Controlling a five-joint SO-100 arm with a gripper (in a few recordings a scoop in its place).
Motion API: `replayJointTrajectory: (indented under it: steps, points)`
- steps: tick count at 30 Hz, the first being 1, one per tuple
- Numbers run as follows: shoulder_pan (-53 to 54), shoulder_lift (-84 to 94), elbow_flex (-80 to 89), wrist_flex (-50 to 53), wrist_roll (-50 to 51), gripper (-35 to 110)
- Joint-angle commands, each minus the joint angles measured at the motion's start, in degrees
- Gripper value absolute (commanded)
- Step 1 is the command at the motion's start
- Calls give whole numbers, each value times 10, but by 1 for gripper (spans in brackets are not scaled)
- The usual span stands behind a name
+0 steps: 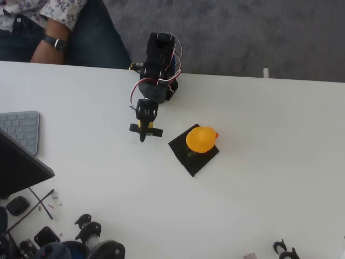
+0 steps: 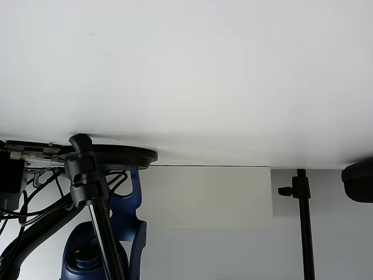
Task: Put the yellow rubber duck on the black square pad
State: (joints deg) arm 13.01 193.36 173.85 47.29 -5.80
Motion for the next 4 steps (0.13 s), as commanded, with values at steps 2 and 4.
replayJointTrajectory:
  steps: [2,4]
  points:
    - [18,11,10,0,-5,-2]
    - [18,11,10,0,-5,-2]
